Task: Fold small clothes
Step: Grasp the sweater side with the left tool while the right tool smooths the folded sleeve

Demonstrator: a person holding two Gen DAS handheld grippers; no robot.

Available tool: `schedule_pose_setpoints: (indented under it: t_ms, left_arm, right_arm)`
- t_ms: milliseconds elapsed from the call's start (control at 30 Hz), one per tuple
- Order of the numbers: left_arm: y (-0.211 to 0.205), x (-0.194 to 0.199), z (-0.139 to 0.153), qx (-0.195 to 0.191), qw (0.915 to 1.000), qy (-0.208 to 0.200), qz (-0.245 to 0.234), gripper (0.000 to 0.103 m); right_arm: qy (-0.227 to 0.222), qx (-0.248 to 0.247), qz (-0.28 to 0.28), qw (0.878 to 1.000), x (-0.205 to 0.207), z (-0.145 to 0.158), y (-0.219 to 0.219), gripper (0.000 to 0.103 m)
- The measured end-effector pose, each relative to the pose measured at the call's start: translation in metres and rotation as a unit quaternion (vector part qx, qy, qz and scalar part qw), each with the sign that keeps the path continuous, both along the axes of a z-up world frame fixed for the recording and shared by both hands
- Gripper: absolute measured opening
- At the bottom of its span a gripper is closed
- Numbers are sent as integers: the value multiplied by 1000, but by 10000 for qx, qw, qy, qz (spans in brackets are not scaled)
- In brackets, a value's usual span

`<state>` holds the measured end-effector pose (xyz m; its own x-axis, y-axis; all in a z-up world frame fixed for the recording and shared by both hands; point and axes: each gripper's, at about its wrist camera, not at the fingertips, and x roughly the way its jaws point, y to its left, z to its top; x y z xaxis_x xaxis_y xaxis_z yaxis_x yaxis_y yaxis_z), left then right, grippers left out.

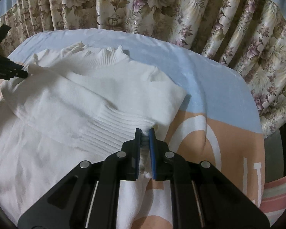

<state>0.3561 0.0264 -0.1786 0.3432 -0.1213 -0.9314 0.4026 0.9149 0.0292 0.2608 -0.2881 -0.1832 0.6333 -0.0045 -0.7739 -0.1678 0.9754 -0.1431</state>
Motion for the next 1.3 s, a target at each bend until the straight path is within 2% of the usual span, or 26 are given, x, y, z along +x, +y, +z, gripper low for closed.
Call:
schedule_pose_setpoints:
  t_ms: [67, 100, 133, 267, 333, 367, 433, 533, 600, 667, 733, 800, 833, 933, 967, 1000, 1033, 1067, 1100, 1200, 1300]
  left_arm:
    - [-2, 0, 5, 1, 9999, -28, -99, 33]
    - [-2, -2, 8, -40, 9999, -86, -101, 22]
    - [1, -3, 12, -131, 9998, -149, -50, 16]
    - [28, -16, 35, -704, 9929, -830, 486, 16]
    - [36, -19, 39, -971, 9880, -991, 679, 15]
    - [39, -17, 37, -1124, 9862, -948, 760, 15]
    - [31, -9, 27, -1030, 9893, -732, 734, 15]
    - [10, -4, 12, -633, 9933, -714, 647, 16]
    - [0, 0, 7, -516, 9937, -776, 621, 21]
    - [-2, 3, 3, -410, 9945, -742, 608, 32]
    - [0, -2, 8, -304, 9946, -767, 631, 61]
    - [5, -14, 20, -334, 9933, -962, 540, 70]
    - [7, -20, 25, -335, 9928, -1042, 494, 75]
    - [15, -43, 39, -325, 9913, -1220, 359, 81]
    - [16, -48, 39, -310, 9917, -1205, 322, 81]
    - [17, -52, 37, -261, 9923, -1173, 287, 81]
    - [19, -54, 34, -206, 9928, -1149, 281, 81]
    - [20, -55, 30, -132, 9931, -1124, 305, 81]
    - [23, -56, 25, -89, 9936, -1071, 346, 81]
    - [29, -59, 19, -250, 9948, -923, 355, 81]
    - [29, -62, 21, -345, 9944, -942, 332, 81]
  right_arm:
    - [-29, 52, 9, 10000, 1, 2, 1, 9]
    - [-54, 109, 16, 9999, 1, 4, 0, 9]
    - [-154, 178, 24, 9997, 0, 8, 0, 9]
    - [-545, 175, 64, 9983, 1, 22, 8, 9]
    - [-649, 121, 54, 9978, 7, 26, 10, 9]
    - [-627, 119, 19, 9980, 12, 27, 10, 9]
    - [-467, 153, -121, 9987, 24, 24, 4, 9]
    - [-248, 270, -346, 9987, 38, 13, -8, 9]
    - [-82, 266, -479, 9985, 46, 2, -14, 9]
    - [65, 354, -518, 9980, 49, -6, -18, 9]
    - [55, 467, -571, 9973, 45, -5, -21, 14]
    - [7, 778, -573, 9953, 37, 2, -29, 20]
    - [-23, 902, -617, 9940, 33, 5, -32, 28]
    - [70, 1148, -615, 9915, 33, 5, -35, 32]
    - [193, 1133, -625, 9914, 37, 2, -32, 36]
    - [360, 1155, -600, 9908, 43, -5, -28, 36]
    - [346, 1182, -539, 9909, 44, -7, -24, 36]
    - [256, 1094, -485, 9925, 43, -6, -19, 30]
    - [183, 959, -376, 9945, 41, -4, -12, 14]
    - [-153, 454, -312, 9984, 29, 6, -1, 9]
    - [-256, 357, -681, 9967, 17, 14, -19, 9]
